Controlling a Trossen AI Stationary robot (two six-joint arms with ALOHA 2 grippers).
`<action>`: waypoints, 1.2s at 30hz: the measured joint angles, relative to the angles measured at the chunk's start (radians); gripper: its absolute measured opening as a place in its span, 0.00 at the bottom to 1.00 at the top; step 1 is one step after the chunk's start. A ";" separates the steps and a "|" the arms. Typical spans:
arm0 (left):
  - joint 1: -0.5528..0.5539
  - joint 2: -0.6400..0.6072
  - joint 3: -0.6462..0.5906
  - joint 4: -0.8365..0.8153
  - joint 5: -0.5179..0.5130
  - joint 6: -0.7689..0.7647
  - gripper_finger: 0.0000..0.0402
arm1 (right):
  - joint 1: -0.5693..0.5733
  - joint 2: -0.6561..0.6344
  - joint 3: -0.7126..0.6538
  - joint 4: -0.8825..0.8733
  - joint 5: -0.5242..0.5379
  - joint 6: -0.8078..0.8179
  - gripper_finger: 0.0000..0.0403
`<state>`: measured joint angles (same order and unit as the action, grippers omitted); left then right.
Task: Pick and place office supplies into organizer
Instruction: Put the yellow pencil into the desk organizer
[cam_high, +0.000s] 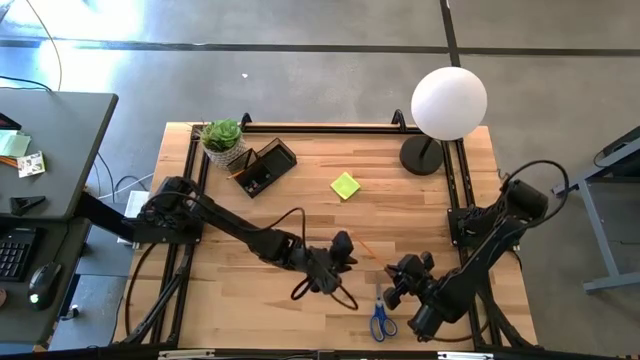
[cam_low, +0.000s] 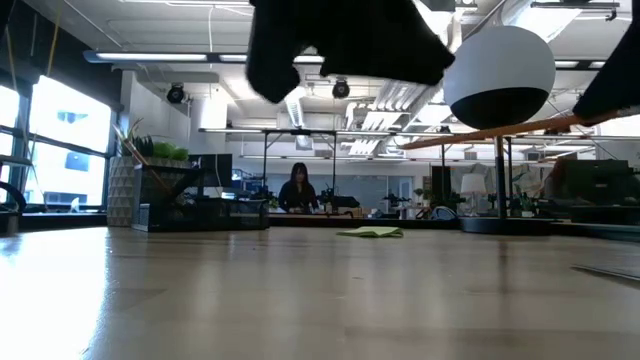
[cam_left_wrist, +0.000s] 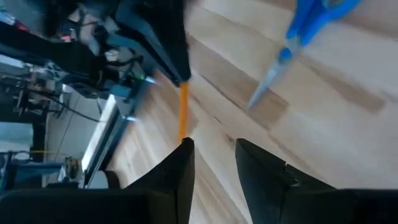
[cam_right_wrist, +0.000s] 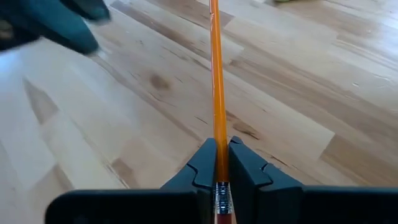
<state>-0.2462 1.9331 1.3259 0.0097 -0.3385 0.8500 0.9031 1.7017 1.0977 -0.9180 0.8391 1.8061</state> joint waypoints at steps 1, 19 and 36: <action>0.000 0.004 -0.001 -0.002 -0.003 0.011 0.26 | 0.000 -0.003 0.000 0.004 0.000 0.000 0.03; 0.005 0.117 0.018 0.177 -0.182 0.098 0.26 | -0.027 -0.021 0.001 0.063 0.018 -0.062 0.04; 0.032 0.118 0.018 0.146 -0.130 0.088 0.26 | -0.028 -0.022 0.001 0.095 0.032 -0.087 0.05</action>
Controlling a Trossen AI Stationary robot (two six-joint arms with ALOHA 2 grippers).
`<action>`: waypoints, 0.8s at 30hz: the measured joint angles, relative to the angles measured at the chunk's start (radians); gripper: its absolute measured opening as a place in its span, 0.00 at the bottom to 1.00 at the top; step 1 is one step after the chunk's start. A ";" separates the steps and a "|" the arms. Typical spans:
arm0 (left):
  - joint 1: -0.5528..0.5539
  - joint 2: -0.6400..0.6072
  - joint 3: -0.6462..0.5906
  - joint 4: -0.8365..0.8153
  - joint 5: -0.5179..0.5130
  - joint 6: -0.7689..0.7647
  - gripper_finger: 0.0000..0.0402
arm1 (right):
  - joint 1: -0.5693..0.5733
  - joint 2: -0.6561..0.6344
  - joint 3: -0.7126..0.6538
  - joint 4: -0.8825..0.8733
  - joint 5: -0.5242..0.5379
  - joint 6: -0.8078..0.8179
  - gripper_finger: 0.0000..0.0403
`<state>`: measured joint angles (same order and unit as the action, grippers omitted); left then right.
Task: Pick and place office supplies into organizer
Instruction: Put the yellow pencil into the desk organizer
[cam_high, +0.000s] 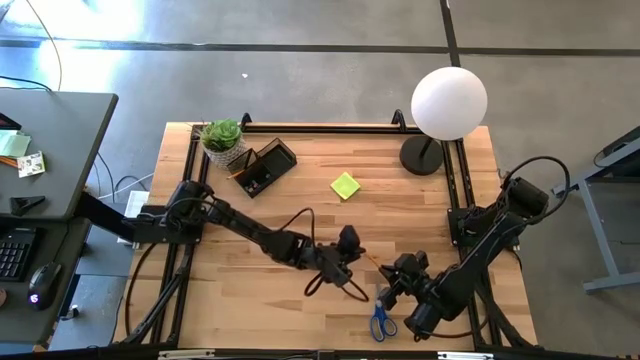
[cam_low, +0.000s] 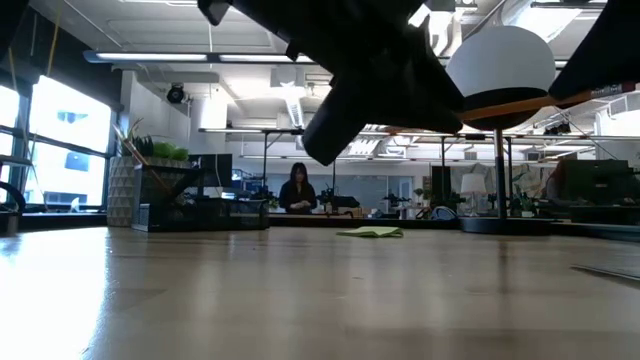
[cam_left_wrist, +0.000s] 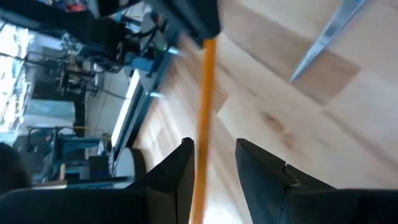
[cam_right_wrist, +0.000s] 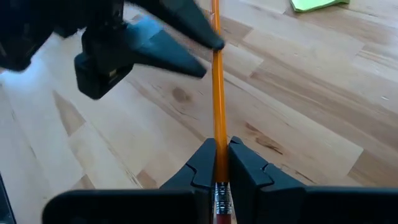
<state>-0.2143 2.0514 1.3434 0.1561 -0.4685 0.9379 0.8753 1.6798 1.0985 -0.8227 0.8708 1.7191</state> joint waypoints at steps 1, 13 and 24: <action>-0.003 0.000 0.000 -0.001 0.002 0.000 0.26 | 0.000 0.000 0.000 0.000 0.002 0.000 0.05; 0.018 -0.001 0.000 0.048 0.003 0.001 0.26 | -0.001 0.000 0.000 0.022 0.004 -0.017 0.05; 0.018 -0.002 0.000 0.032 0.011 0.000 0.26 | 0.000 0.000 0.000 0.028 0.003 -0.026 0.04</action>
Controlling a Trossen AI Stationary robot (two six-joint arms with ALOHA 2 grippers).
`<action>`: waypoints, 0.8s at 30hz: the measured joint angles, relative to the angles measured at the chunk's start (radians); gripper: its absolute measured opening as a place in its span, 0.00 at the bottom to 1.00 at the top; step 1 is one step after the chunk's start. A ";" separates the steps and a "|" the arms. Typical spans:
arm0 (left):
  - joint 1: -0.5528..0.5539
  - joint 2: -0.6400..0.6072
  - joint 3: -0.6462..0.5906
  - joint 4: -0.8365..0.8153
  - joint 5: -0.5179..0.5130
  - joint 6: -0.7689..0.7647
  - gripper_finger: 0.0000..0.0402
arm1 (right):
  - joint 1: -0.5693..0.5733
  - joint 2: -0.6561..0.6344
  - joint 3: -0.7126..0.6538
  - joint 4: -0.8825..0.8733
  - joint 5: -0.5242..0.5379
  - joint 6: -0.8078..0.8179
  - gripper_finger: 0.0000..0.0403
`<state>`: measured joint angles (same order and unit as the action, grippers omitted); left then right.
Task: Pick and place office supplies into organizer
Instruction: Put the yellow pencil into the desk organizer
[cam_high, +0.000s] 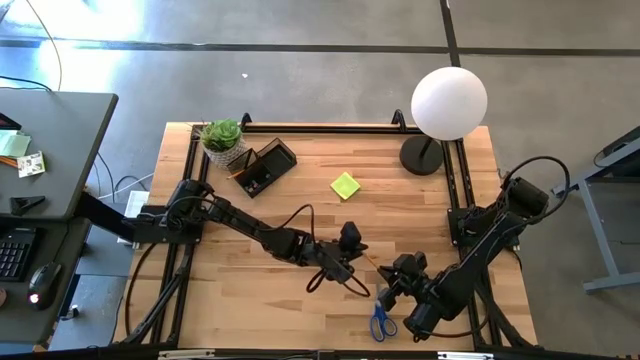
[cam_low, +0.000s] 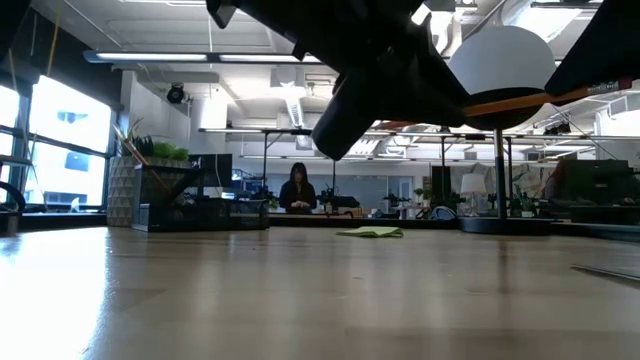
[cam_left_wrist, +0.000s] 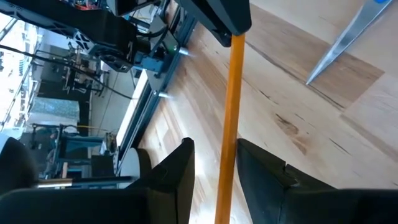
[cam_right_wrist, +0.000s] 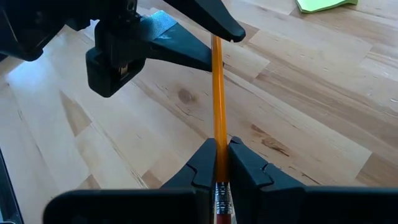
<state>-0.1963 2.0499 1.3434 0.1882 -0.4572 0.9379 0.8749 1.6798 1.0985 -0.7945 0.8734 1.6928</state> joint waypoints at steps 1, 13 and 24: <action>0.000 0.000 0.000 -0.002 0.000 0.000 0.26 | 0.000 0.000 0.000 0.001 0.000 0.000 0.04; 0.000 0.009 0.000 -0.006 0.000 -0.008 0.19 | 0.000 0.000 0.000 0.008 -0.001 0.000 0.04; 0.000 0.011 -0.001 -0.020 0.000 -0.026 0.06 | 0.000 -0.001 0.000 0.008 0.003 -0.006 0.04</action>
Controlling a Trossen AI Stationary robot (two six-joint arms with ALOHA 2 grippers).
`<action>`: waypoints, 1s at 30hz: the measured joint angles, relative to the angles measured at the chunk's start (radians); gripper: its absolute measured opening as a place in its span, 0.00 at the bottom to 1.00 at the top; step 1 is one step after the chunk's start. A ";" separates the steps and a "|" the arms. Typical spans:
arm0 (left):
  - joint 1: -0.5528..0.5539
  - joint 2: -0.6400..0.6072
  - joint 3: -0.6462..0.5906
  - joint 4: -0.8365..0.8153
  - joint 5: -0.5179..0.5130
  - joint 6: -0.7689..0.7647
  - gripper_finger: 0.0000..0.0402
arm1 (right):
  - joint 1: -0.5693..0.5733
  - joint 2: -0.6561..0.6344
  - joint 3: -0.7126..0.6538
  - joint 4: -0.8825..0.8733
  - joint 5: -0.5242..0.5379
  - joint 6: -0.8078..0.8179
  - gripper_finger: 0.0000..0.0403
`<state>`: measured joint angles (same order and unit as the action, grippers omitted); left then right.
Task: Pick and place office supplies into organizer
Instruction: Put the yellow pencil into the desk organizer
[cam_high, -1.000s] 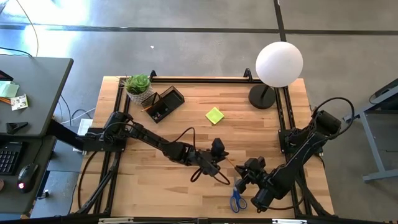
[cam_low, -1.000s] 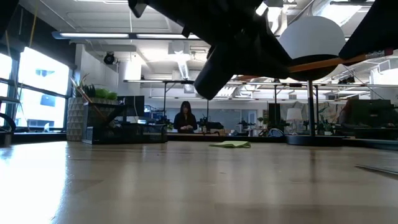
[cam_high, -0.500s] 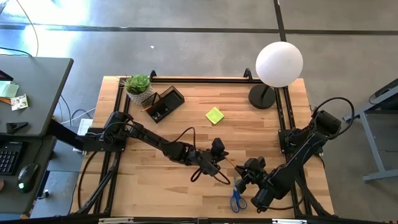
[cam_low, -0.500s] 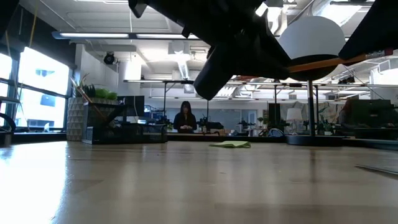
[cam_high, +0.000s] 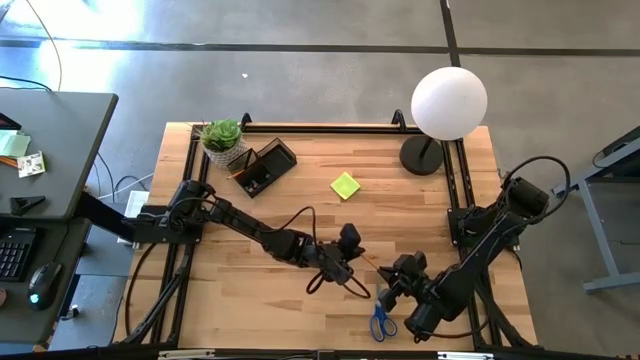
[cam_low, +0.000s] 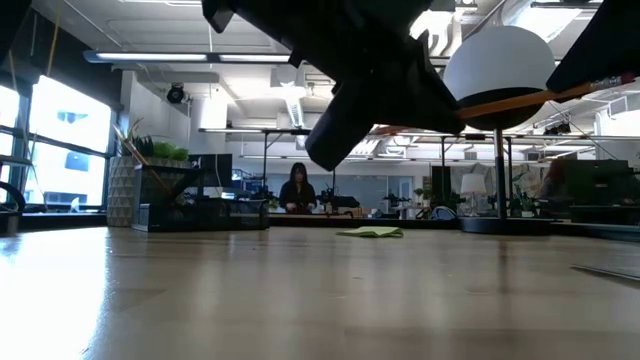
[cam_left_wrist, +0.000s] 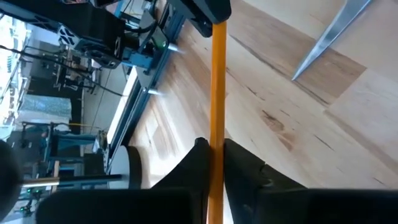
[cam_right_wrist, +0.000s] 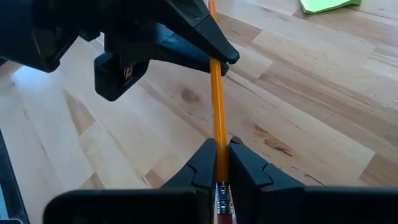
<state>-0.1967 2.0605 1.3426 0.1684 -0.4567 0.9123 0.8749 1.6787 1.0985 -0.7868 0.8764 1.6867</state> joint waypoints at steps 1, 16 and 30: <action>0.000 0.000 0.000 0.000 -0.006 -0.001 0.07 | 0.000 0.000 0.000 0.000 0.000 -0.003 0.04; 0.008 -0.008 0.000 -0.095 -0.028 -0.270 0.02 | 0.009 -0.014 0.000 -0.032 -0.013 -0.047 0.28; 0.109 -0.301 -0.198 -0.165 0.143 -0.565 0.01 | 0.133 -0.137 0.000 -0.186 0.156 -0.039 0.38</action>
<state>-0.0874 1.7594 1.1447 0.0037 -0.3137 0.3475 1.0076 1.5419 1.0981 -0.9726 1.0325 1.6482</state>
